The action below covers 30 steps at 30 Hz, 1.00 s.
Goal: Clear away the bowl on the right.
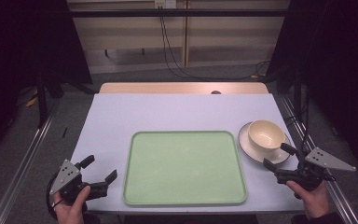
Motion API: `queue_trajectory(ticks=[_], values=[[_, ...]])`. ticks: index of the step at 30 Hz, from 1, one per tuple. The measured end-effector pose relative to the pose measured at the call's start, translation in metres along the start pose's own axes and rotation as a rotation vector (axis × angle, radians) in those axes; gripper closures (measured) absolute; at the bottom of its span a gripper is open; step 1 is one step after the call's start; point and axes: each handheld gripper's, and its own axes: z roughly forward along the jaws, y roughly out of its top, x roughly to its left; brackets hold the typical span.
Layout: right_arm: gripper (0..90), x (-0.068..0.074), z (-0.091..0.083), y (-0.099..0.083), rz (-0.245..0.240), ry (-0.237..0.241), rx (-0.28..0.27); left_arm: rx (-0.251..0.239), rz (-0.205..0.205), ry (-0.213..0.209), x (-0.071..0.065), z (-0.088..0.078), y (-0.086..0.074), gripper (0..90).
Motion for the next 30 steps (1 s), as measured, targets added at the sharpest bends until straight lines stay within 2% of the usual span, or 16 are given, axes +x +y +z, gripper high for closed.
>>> queue_trajectory(ticks=[10,15,16,20,23,28,30], values=[[6.0,0.0,0.004,0.0,-0.012,0.01,0.034,0.002,0.001,0.01,0.001,-0.002,-0.001,1.7],[6.2,0.0,0.005,0.0,-0.001,0.017,0.051,0.001,-0.002,0.007,0.0,-0.002,-0.001,1.7],[7.0,-0.002,0.005,0.001,0.013,0.031,0.063,0.003,-0.006,0.007,0.0,-0.002,-0.001,1.7],[8.2,-0.005,0.003,0.003,0.025,0.042,0.079,0.003,0.004,0.017,0.001,-0.003,-0.001,1.7],[9.0,-0.009,0.002,0.005,0.031,0.041,0.079,-0.006,-0.011,0.01,0.0,-0.003,-0.001,1.7],[11.4,-0.014,-0.001,0.009,0.04,0.021,0.062,-0.001,-0.001,0.009,0.001,-0.003,-0.001,1.7],[13.0,-0.015,-0.001,0.009,0.035,0.033,0.068,0.0,0.002,0.01,0.0,-0.004,-0.001,1.7]])
